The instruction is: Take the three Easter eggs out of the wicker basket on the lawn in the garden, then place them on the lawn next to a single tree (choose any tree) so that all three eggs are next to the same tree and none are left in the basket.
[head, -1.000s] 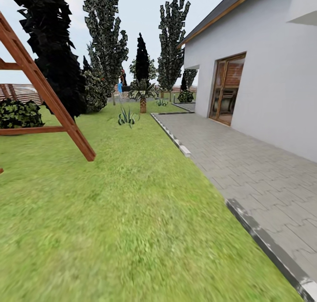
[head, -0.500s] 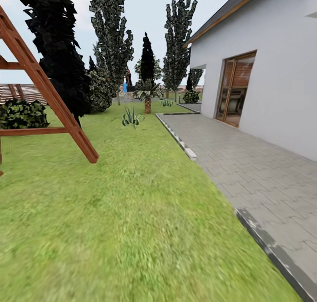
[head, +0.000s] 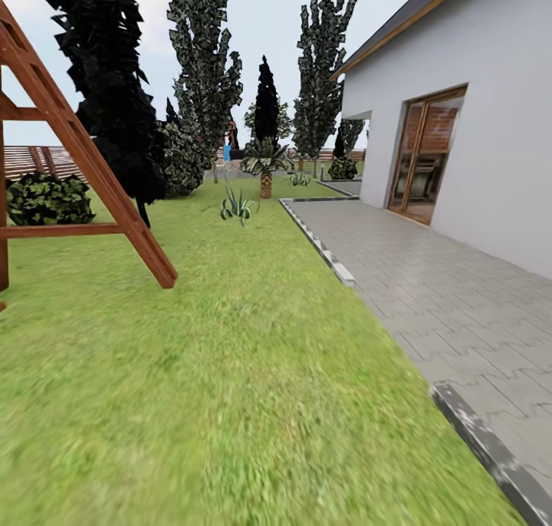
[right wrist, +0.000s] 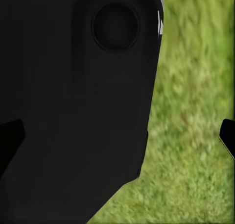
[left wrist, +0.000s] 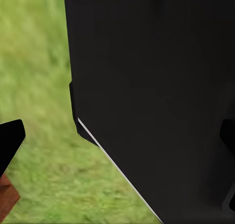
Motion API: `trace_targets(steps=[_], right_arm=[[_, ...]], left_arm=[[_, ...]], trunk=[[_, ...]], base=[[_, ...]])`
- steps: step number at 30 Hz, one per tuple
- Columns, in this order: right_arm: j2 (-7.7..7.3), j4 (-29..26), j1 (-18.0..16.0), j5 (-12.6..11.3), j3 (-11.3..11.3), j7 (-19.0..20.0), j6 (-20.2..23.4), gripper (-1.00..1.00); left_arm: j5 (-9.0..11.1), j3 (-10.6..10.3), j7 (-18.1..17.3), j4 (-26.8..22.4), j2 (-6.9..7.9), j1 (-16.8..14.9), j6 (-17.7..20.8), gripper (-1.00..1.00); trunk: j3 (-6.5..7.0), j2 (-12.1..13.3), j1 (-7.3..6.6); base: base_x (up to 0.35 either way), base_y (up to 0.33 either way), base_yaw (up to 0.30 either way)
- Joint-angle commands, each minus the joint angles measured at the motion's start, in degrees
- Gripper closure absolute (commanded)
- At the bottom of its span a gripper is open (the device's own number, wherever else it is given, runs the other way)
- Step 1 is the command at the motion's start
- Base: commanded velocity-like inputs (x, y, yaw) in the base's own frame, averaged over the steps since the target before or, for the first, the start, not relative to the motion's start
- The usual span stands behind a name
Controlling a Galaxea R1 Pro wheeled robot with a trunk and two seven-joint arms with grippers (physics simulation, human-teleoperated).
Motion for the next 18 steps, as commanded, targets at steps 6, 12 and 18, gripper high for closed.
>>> trace_targets(steps=[6,12,18], right_arm=[[-0.02,0.1,-0.1,0.5,0.0,0.1,0.0,-1.0],[-0.02,0.1,-0.1,0.5,0.0,0.1,0.0,-1.0],[-0.02,0.1,0.0,0.5,0.0,0.1,0.0,-1.0]], left_arm=[[0.0,0.0,-0.2,0.0,0.01,0.0,0.0,-1.0],[0.0,0.0,-0.2,0.0,0.01,0.0,0.0,-1.0],[0.0,0.0,-0.2,0.0,0.01,0.0,0.0,-1.0]], trunk=[[-0.04,0.0,0.03],[-0.04,0.0,0.03],[-0.04,0.0,0.03]], base=[[0.333,0.0,0.0],[0.333,0.0,0.0],[0.333,0.0,0.0]])
